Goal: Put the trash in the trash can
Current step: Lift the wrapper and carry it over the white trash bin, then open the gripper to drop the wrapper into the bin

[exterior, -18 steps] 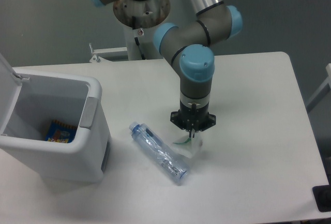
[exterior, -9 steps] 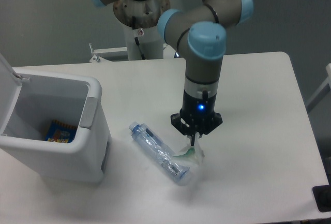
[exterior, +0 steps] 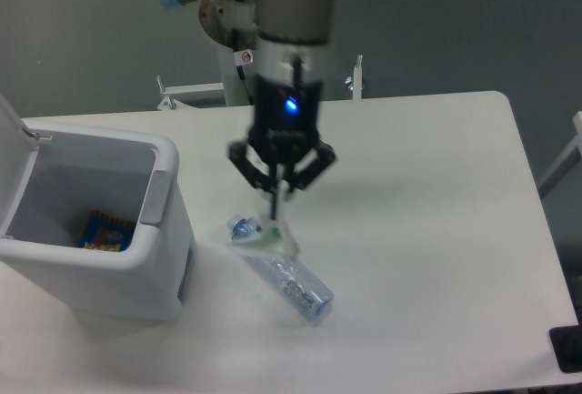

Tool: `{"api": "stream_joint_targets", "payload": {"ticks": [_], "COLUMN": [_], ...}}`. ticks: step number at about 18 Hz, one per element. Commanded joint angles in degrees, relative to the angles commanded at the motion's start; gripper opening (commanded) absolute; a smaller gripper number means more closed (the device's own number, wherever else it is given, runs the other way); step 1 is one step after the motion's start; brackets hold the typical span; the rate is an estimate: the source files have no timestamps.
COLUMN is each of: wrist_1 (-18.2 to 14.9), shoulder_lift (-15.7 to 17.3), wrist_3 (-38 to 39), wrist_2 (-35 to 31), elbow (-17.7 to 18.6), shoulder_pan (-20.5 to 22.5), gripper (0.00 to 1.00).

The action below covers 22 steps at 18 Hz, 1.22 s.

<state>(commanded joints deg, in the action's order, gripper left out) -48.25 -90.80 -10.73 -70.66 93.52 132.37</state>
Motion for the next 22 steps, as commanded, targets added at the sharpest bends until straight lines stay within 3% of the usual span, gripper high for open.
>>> {"api": "stream_joint_targets", "payload": {"ticks": [5,10,14,16,18,22], "wrist_1": [0.0,0.0,0.1,0.3,0.4,0.3], "shoulder_lift": [2.9,3.2,3.1,3.0,2.9,2.6], "wrist_3": [2.5,2.4,2.4,2.2,2.1,2.5], "wrist_2": [0.0,-0.1,0.7,2.8,3.4,3.4], "elbow": [0.4,0.4,0.9,0.9,1.0,1.4], "shoulder_pan": [-4.3,-8.5,-10.3,-10.4,-10.4,-10.4], "gripper": [0.0,0.0,0.11,0.33,0.68,0.8]}}
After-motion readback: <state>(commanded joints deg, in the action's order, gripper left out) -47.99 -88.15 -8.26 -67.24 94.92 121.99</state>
